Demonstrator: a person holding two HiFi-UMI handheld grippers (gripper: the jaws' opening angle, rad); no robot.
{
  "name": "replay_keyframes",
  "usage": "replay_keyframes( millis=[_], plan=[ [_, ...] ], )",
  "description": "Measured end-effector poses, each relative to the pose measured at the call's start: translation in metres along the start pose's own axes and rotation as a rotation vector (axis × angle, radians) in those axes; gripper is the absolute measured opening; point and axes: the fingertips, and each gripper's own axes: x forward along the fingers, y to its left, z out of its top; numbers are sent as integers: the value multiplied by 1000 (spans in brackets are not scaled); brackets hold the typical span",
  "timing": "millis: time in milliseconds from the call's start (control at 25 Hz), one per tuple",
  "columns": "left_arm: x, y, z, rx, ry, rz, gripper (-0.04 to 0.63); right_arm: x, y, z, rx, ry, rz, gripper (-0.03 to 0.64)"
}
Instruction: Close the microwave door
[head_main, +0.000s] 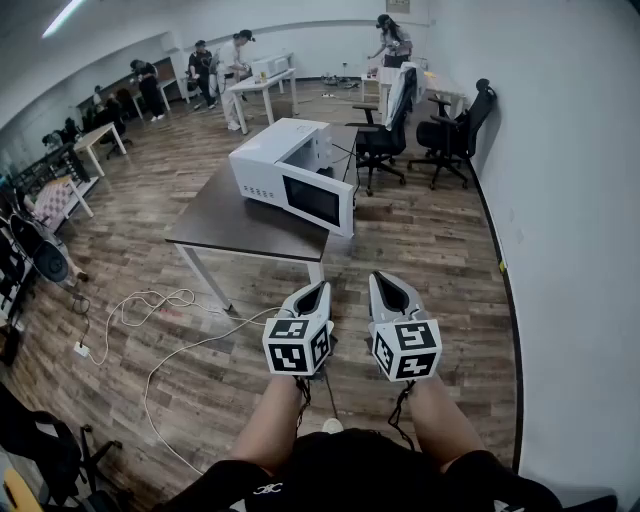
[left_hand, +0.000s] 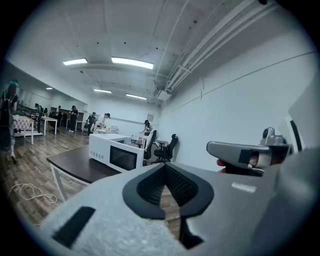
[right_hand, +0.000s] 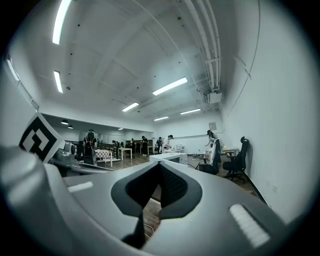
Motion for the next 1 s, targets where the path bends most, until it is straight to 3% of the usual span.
replay_keyframes(
  millis=[1000],
  plan=[
    [31, 90, -3, -37, 20, -32, 9, 87, 33, -21, -1, 43, -52, 9]
  ],
)
